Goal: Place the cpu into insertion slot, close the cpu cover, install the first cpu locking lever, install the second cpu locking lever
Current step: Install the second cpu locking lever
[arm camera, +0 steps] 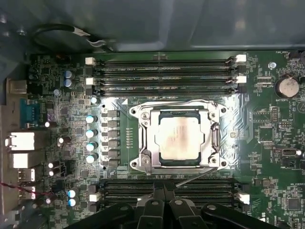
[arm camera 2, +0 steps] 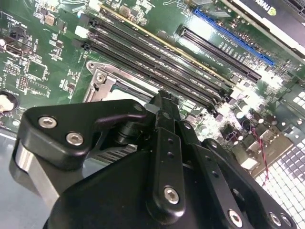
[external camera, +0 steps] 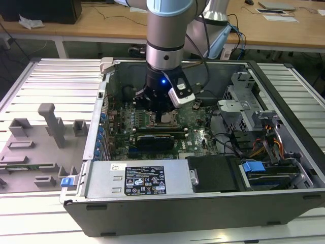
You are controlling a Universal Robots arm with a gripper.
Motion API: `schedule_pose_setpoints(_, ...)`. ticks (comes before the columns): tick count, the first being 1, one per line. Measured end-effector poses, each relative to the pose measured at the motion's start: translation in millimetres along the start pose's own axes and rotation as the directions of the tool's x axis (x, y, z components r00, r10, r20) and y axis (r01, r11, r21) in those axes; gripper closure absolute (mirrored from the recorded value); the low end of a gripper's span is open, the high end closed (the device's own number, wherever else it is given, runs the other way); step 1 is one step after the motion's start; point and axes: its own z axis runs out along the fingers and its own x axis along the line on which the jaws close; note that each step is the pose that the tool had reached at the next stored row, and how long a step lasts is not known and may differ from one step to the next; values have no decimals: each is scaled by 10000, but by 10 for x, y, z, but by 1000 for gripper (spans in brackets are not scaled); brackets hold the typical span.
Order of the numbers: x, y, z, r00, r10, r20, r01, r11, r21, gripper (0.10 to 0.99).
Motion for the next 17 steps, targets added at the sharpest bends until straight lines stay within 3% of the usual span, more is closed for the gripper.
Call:
schedule_pose_setpoints(4, 70, -50, 30, 9999, 0, 130, 1, 10000, -72, 980)
schedule_pose_setpoints(9, 112, -125, 53, 9993, 1, 370, 6, 9998, -198, 980)
schedule_pose_setpoints(11, 136, -133, 57, 9989, 4, 469, 12, 9995, -323, 980)
schedule_pose_setpoints(13, 188, -148, 65, 9982, 14, 602, 22, 9982, -592, 980)
schedule_pose_setpoints(17, 258, -177, 76, 9976, 31, 698, 33, 9959, -908, 980)
